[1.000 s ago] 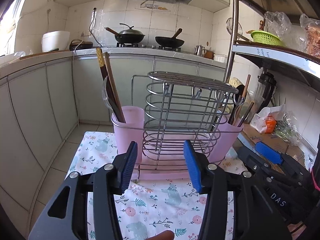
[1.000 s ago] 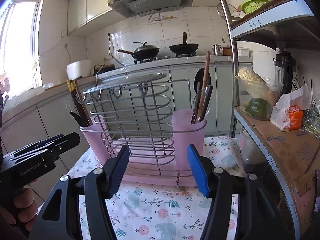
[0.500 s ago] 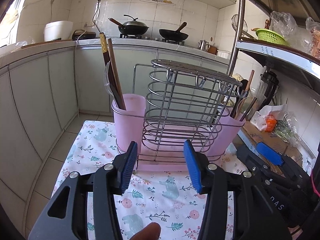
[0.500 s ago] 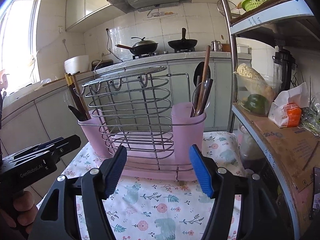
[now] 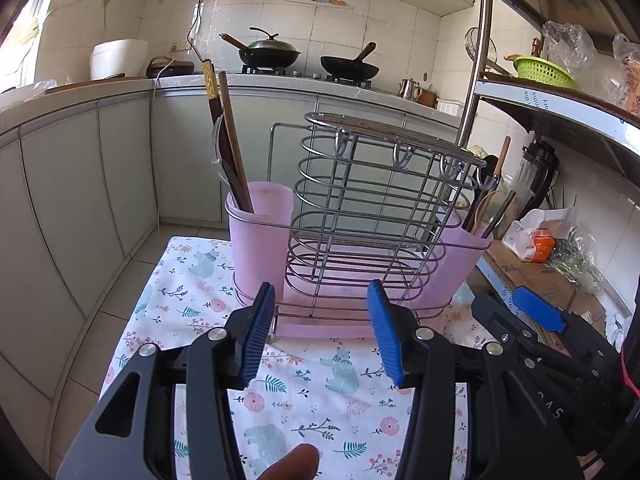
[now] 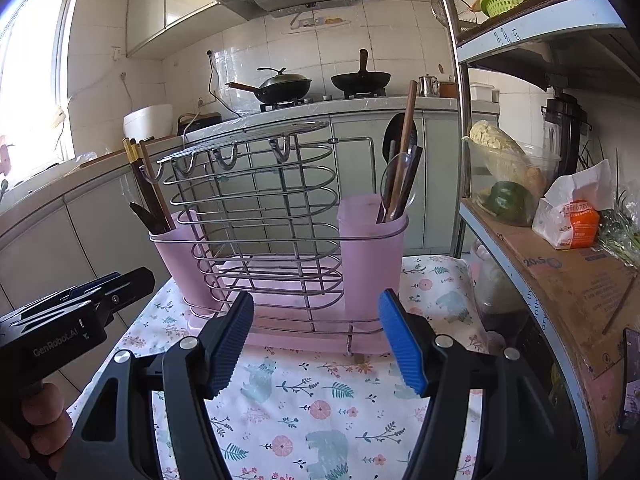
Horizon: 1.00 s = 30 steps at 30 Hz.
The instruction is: Organize utensils
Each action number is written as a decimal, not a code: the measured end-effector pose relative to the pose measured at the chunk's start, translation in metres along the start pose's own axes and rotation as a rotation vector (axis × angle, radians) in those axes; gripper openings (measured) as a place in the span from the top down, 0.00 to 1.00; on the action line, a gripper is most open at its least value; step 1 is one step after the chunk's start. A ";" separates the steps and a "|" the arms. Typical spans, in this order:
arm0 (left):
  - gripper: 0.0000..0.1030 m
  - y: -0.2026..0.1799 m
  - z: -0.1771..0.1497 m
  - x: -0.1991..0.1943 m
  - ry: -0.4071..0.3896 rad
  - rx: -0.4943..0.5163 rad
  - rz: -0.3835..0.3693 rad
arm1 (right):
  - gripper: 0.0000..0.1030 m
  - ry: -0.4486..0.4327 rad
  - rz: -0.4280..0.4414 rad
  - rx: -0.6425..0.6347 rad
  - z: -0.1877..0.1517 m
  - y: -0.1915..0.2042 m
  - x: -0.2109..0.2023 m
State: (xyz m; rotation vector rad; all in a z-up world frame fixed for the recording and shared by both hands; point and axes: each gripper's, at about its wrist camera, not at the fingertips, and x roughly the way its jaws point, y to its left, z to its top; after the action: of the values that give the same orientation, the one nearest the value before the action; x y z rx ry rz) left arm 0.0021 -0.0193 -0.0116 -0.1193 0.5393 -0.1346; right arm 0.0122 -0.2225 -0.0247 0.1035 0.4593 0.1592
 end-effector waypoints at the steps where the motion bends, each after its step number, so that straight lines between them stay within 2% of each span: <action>1: 0.53 0.000 0.000 0.000 0.000 0.000 0.000 | 0.38 0.001 0.000 0.000 0.000 0.000 0.000; 30: 0.53 0.000 -0.006 0.003 0.009 0.002 -0.003 | 0.38 0.022 0.006 0.000 -0.004 0.000 0.006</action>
State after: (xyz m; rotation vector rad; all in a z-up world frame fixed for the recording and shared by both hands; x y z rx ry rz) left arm 0.0019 -0.0199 -0.0183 -0.1175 0.5476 -0.1385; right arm 0.0152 -0.2214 -0.0310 0.1035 0.4808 0.1658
